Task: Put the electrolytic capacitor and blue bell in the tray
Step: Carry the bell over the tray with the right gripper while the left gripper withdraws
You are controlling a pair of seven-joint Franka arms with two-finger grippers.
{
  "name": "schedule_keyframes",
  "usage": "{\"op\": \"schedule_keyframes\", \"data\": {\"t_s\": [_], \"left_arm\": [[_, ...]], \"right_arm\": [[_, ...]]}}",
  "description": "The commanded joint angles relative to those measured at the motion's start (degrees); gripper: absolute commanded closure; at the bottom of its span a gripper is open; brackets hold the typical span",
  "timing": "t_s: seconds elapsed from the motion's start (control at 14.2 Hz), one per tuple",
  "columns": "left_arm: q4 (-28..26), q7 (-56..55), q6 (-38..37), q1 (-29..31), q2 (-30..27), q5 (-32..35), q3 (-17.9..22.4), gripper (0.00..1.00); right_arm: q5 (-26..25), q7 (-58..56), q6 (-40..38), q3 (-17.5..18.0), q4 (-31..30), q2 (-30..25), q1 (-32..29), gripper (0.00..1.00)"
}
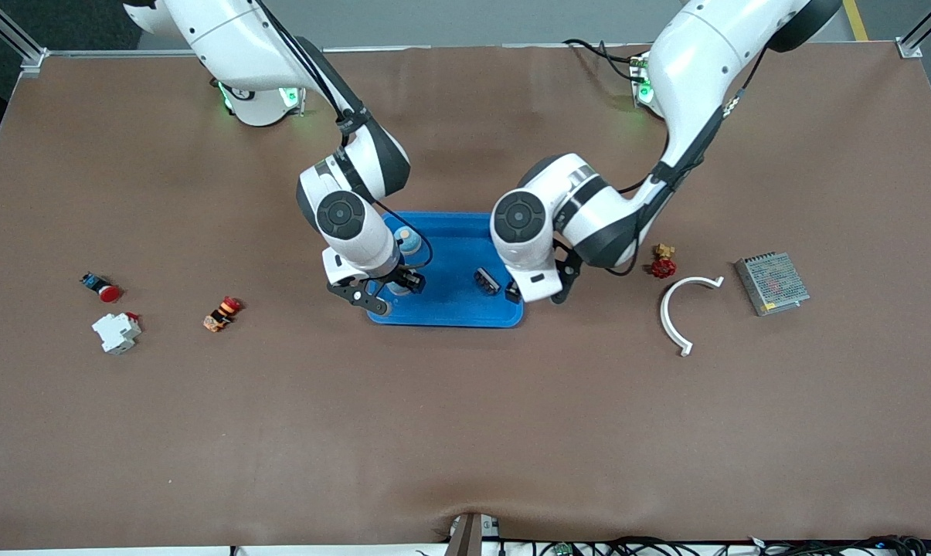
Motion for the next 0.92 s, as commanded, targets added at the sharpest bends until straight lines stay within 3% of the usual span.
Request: {"op": "schedule_keyframes", "data": {"t_s": [0.0, 0.35, 0.85], "left_arm": [[0.6, 7.0, -2.0, 3.5, -2.8, 0.3, -0.3, 0.0], [3.3, 17.5, -2.0, 10.2, -6.2, -2.6, -0.5, 0.0], [3.3, 45.7, -3.2, 17.3, -14.1, -1.7, 0.0, 0.0]], "right_arm": [[0.8, 0.5, 4.1, -0.4, -4.9, -2.4, 1.1, 1.0], [0.8, 1.3, 7.3, -0.5, -6.0, -1.7, 3.0, 1.0], [0.6, 1.5, 12.2, -0.6, -6.9, 1.1, 3.3, 1.0]]}}
